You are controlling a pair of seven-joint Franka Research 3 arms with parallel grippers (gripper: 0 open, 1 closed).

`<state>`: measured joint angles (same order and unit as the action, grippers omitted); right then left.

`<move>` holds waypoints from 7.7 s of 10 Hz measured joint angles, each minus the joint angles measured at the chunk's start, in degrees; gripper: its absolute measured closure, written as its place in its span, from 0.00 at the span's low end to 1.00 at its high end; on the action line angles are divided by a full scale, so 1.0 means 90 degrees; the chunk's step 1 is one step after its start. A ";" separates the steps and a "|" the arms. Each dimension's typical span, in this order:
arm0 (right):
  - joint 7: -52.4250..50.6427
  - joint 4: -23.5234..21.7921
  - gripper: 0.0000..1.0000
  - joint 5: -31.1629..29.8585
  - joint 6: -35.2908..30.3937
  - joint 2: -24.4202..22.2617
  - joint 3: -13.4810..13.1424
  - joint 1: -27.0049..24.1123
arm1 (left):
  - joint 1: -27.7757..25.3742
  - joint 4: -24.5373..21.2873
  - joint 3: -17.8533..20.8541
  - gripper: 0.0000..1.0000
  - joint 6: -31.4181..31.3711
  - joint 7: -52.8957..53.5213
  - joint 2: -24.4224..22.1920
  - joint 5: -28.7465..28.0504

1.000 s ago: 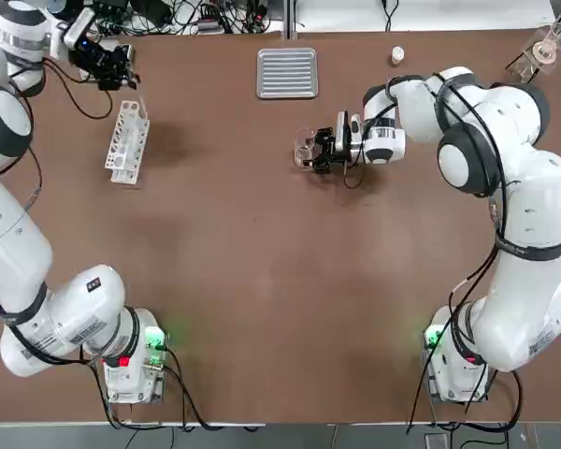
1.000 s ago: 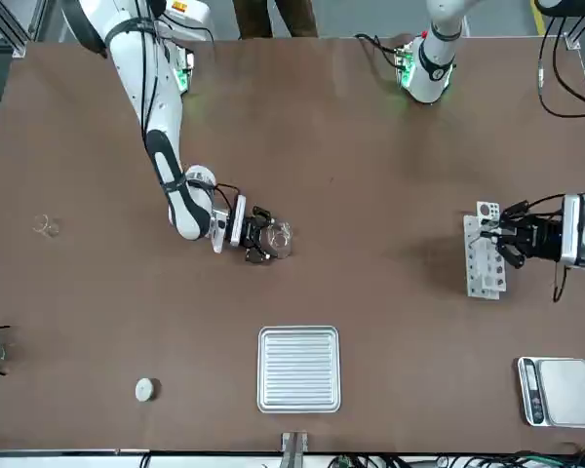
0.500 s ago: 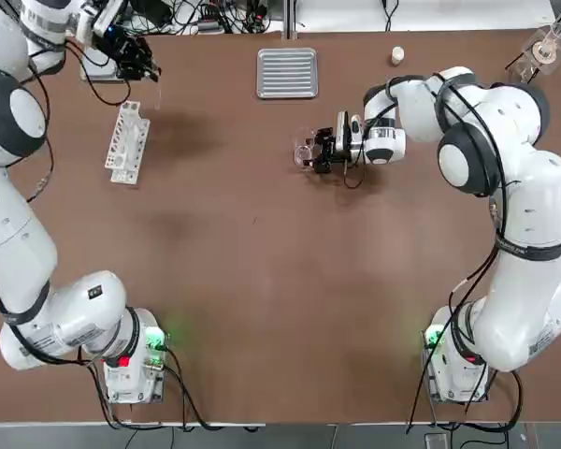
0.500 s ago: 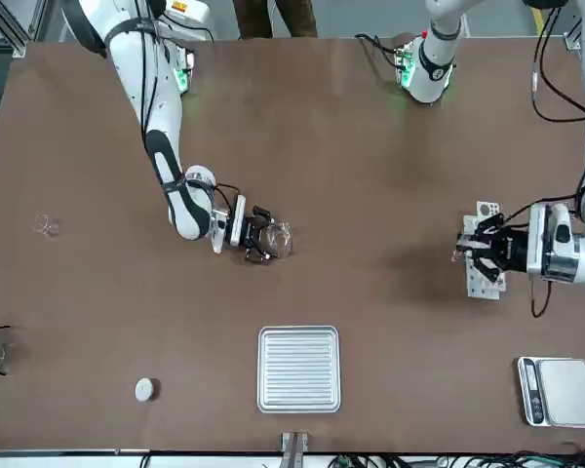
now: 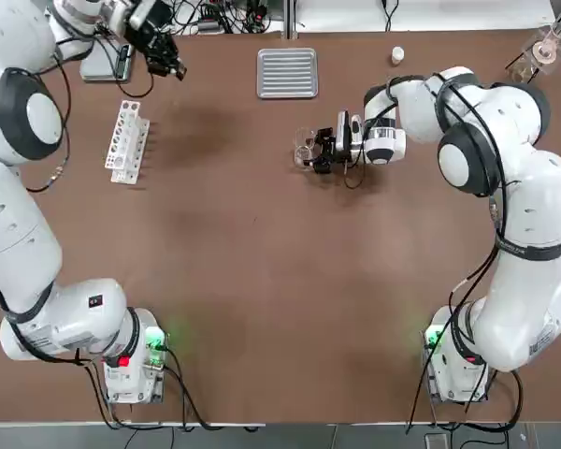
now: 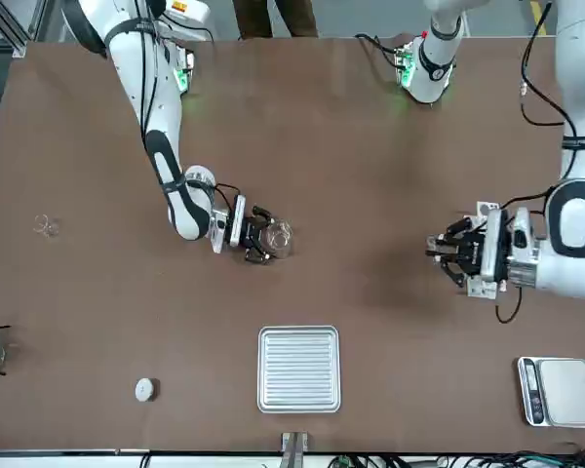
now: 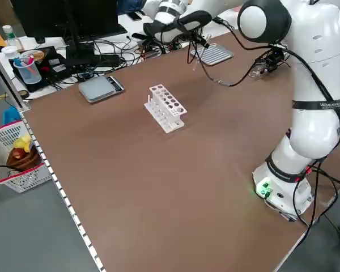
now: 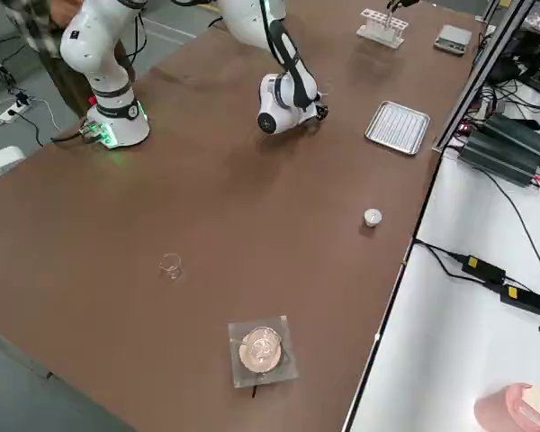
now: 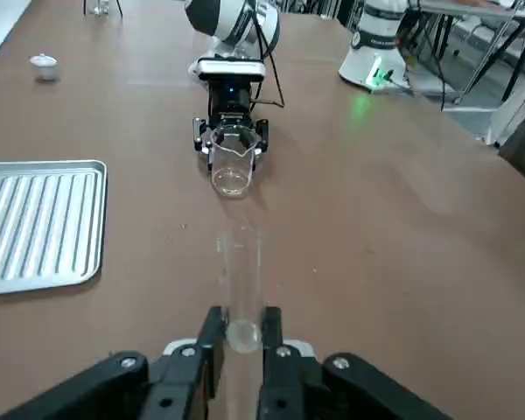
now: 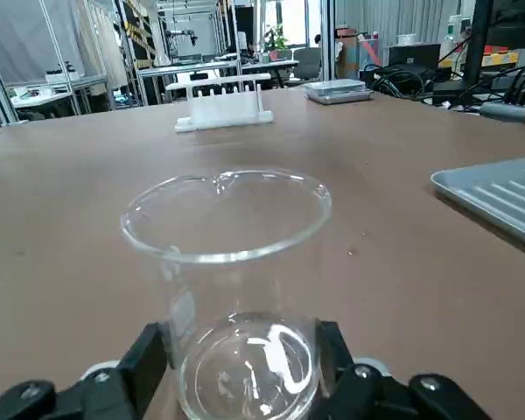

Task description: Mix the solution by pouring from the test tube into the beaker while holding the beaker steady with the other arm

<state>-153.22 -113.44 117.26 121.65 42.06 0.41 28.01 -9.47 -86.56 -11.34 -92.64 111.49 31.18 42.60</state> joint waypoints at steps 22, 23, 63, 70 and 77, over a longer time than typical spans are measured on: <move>0.0184 -0.0004 0.25 -0.0001 -0.0004 -0.0010 -0.0010 -0.0011 | 0.4262 0.0075 0.0099 0.79 -0.3190 -0.5597 0.0133 -0.2461; 0.0186 -0.0004 0.25 -0.0001 -0.0003 -0.0010 -0.0011 -0.0011 | 0.4429 0.0155 0.0199 0.79 -0.3252 -0.5682 0.0240 -0.2461; 0.0364 0.0001 0.33 -0.0001 0.0022 -0.0020 -0.0035 -0.0016 | 0.7894 0.1016 0.3508 0.79 -0.2970 -0.5906 0.1344 -0.4385; 0.0379 0.0000 0.52 -0.0001 0.0026 -0.0020 -0.0034 -0.0016 | 0.7973 0.0994 0.3507 0.79 -0.2900 -0.6120 0.1416 -0.4699; 0.0381 0.0001 0.52 -0.0001 0.0026 -0.0020 -0.0033 -0.0016 | 0.7989 0.0968 0.3507 0.79 -0.2777 -0.6142 0.1424 -0.5027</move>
<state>-149.79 -113.43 117.25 121.89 41.88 0.11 27.87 62.44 -77.85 20.22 -117.63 56.21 43.99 -2.64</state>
